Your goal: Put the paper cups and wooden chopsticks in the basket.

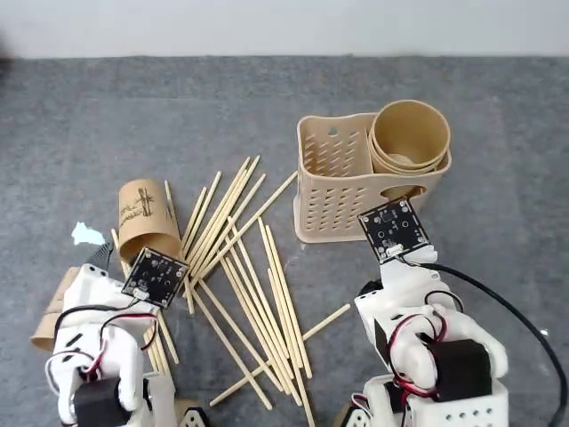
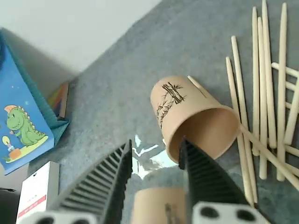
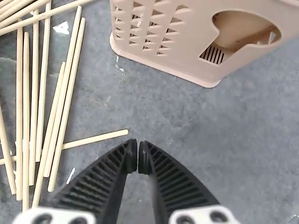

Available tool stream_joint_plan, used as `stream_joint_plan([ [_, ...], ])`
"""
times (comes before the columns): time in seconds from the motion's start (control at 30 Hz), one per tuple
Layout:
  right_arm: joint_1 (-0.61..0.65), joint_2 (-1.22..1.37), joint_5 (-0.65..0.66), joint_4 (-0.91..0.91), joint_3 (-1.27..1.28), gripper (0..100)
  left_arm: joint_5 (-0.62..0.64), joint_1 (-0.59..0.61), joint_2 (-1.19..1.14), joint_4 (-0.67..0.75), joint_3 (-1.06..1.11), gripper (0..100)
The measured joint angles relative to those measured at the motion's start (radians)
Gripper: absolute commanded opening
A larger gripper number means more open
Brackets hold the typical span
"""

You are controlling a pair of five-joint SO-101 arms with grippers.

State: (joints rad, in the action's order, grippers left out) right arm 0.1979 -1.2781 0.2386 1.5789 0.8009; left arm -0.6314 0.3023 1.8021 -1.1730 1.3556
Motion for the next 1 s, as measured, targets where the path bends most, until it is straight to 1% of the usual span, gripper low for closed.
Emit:
stream_joint_plan([
  [0.2,0.000,0.000,-0.060,-0.003,0.000,3.5,-0.014,-0.003,0.000,0.038,0.002,18],
  [0.37,0.000,0.000,-0.066,-0.003,0.000,3.5,-0.043,-0.044,0.000,0.020,0.002,18],
  [0.57,0.000,0.000,-0.069,-0.003,0.000,3.5,-0.055,-0.057,-0.032,0.017,-0.002,18],
  [0.7,0.000,0.000,-0.069,-0.017,0.035,3.3,-0.055,-0.057,-0.215,0.017,-0.091,18],
  [0.83,0.000,0.011,-0.069,-0.052,0.069,3.3,-0.057,-0.055,-0.483,-0.009,-0.264,18],
  [1.0,0.000,0.012,-0.069,-0.058,0.069,3.3,-0.071,-0.055,-0.824,-0.008,-0.434,18],
])
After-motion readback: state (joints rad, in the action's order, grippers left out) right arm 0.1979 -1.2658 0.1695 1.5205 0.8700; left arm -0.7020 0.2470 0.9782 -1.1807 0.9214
